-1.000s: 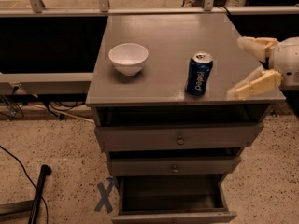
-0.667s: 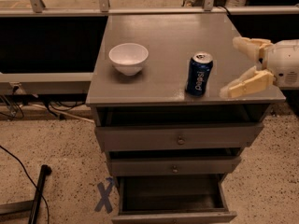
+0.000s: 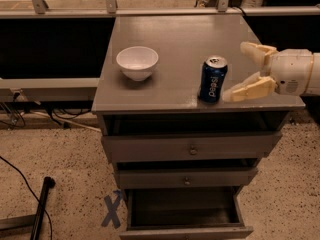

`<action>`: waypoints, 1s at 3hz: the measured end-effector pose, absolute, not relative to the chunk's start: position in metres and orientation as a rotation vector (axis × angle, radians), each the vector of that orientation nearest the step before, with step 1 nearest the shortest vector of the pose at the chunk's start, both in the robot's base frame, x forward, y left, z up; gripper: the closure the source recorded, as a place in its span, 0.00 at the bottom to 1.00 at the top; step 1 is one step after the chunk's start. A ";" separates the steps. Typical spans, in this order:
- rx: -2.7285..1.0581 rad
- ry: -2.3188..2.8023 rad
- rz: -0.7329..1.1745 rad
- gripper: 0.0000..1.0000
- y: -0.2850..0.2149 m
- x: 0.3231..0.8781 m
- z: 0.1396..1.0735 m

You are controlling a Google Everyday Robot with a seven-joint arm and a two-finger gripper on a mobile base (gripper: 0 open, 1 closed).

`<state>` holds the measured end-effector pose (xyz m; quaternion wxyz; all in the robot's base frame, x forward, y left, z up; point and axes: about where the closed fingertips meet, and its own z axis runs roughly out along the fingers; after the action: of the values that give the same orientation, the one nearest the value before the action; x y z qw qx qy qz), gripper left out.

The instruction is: Place pepsi can into bottom drawer

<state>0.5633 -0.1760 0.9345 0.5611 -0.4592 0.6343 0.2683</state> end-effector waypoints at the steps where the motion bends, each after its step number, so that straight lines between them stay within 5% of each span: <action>1: -1.087 1.507 0.601 0.00 -0.157 0.577 0.935; 3: -0.992 1.563 0.649 0.00 -0.136 0.604 0.913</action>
Offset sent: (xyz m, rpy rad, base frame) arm 0.0478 0.0347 -0.0299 0.0235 0.0905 -0.1163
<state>0.6036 -0.1357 0.9129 0.5564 -0.4202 0.6621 0.2748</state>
